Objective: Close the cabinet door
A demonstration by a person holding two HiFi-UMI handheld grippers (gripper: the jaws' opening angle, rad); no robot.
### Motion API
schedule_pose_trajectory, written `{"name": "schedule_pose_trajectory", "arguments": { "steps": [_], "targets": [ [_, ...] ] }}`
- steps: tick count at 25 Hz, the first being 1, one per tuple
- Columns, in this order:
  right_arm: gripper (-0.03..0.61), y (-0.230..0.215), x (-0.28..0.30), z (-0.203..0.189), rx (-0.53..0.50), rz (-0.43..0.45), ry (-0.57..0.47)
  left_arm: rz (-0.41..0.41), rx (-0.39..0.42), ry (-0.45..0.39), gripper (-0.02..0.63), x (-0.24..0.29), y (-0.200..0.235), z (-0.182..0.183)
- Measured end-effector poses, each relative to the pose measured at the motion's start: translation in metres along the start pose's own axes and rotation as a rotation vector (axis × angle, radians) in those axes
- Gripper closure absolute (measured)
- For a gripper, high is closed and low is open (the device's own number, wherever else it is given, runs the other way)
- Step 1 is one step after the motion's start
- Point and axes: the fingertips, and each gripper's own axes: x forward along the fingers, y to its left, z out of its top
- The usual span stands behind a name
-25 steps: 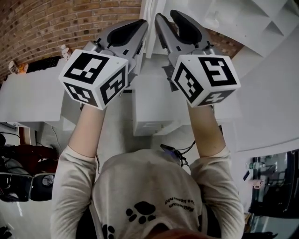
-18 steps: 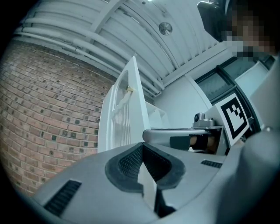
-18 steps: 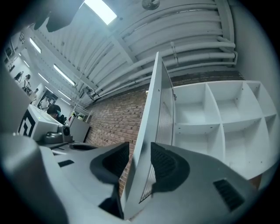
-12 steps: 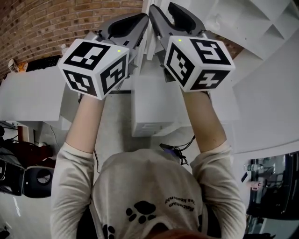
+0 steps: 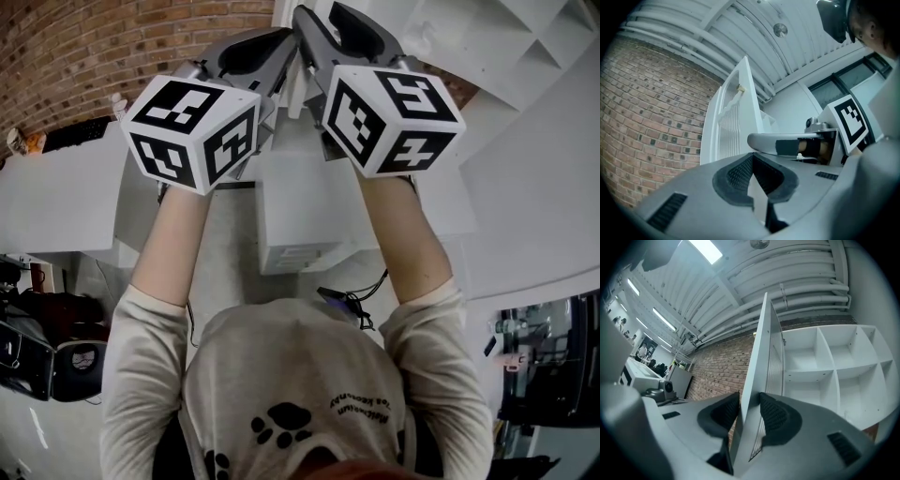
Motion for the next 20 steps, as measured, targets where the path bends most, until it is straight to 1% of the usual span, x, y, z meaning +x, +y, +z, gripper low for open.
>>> {"name": "schedule_pose_trajectory", "arguments": {
  "steps": [8, 20],
  "targets": [
    [0.440, -0.004, 0.000, -0.003, -0.005, 0.005, 0.007, -0.055, -0.005, -0.007, 0.606, 0.010, -0.007, -0.005],
    [0.454, -0.026, -0.009, -0.004, 0.001, -0.002, 0.013, -0.113, -0.018, -0.011, 0.606, 0.034, -0.018, -0.010]
  ]
}}
